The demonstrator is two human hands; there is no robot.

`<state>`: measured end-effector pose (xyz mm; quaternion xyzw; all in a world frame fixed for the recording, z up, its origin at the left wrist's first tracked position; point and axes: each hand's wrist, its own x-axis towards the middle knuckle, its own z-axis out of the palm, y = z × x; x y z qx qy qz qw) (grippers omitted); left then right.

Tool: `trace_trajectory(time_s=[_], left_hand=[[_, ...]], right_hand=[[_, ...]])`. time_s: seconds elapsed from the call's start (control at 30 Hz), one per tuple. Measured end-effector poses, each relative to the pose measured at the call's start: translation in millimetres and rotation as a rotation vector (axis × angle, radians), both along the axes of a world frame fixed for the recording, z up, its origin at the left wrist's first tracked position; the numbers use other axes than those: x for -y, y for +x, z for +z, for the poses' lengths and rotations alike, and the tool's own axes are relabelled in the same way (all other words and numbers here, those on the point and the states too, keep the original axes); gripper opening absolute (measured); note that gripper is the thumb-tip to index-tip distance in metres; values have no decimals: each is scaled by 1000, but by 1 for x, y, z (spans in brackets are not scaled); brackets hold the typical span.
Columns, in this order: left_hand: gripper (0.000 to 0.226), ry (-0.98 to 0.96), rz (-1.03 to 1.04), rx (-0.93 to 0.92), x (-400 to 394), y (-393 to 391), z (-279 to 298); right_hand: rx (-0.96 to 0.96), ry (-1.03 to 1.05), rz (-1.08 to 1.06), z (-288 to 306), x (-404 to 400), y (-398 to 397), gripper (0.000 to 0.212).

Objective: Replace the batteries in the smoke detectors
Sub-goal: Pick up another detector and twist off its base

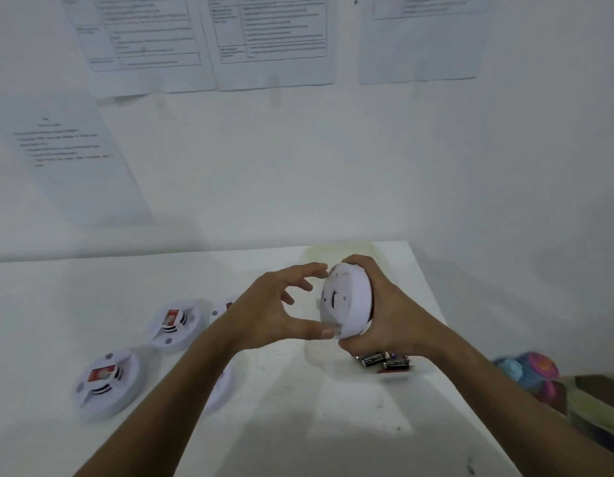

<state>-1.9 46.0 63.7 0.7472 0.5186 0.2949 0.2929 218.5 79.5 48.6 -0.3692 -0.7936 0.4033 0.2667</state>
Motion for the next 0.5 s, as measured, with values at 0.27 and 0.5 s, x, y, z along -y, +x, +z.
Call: trace_trajectory(time_s=[0.27,0.5], left_hand=[[96,-1,-51,-62,-2,28,3],[90,29,-73,-75,-4,24,7]], right_hand=[[-275,-134,65,-2,-1,33,98],[-148,19,-24,-7,-5,32,101]])
